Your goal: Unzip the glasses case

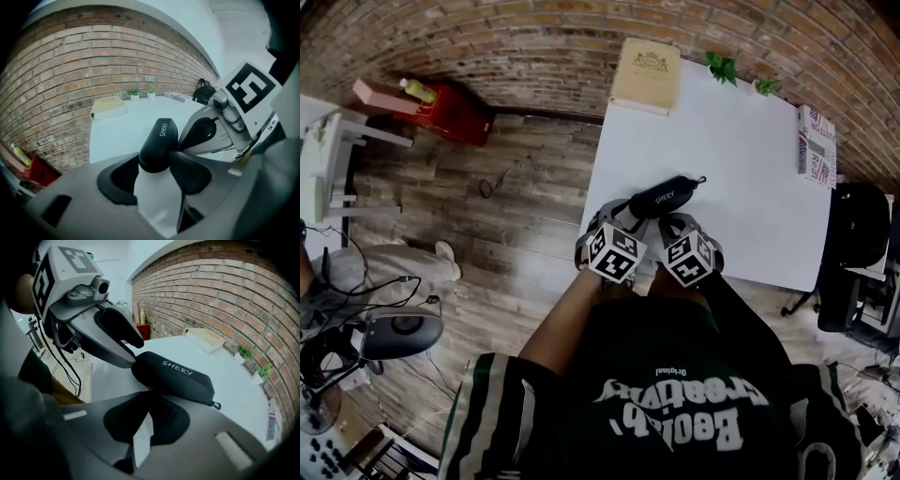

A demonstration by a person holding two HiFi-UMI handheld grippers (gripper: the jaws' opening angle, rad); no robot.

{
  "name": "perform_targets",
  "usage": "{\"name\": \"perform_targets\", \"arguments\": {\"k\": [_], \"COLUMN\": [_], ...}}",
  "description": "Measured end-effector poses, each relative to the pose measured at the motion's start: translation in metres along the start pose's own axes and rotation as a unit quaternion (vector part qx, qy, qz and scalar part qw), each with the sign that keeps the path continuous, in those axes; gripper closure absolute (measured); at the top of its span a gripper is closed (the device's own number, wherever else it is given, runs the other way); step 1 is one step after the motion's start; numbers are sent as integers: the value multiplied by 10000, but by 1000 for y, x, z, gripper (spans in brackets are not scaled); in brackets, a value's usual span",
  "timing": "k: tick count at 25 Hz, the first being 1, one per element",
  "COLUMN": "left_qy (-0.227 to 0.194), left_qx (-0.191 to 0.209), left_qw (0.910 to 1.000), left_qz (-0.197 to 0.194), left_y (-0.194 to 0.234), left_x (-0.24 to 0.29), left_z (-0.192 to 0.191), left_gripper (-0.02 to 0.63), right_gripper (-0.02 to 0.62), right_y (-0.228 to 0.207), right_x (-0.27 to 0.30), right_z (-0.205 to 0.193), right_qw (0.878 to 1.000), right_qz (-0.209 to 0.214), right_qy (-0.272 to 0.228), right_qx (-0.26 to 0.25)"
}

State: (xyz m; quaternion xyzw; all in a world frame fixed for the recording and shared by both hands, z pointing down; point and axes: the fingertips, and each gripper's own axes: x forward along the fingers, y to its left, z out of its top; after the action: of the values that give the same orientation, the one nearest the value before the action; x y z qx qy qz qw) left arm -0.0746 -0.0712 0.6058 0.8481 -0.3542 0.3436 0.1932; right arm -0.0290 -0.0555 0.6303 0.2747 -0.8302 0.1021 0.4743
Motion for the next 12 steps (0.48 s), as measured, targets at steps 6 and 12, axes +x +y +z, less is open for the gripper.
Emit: {"name": "perform_targets", "arguments": {"k": [6,12], "left_qy": [-218,-71], "left_qx": [174,229], "left_qw": [9992,9970], "left_qz": [-282,-738], "left_y": [-8,-15], "left_x": [3,18], "left_z": [23,26], "left_gripper": [387,418], "right_gripper": [580,580], "right_y": [6,6], "right_x": [3,8], "right_z": [-6,-13], "right_qw": [9998,9990], "right_qz": [-25,-40], "right_qy": [30,92], "right_qx": [216,442]}}
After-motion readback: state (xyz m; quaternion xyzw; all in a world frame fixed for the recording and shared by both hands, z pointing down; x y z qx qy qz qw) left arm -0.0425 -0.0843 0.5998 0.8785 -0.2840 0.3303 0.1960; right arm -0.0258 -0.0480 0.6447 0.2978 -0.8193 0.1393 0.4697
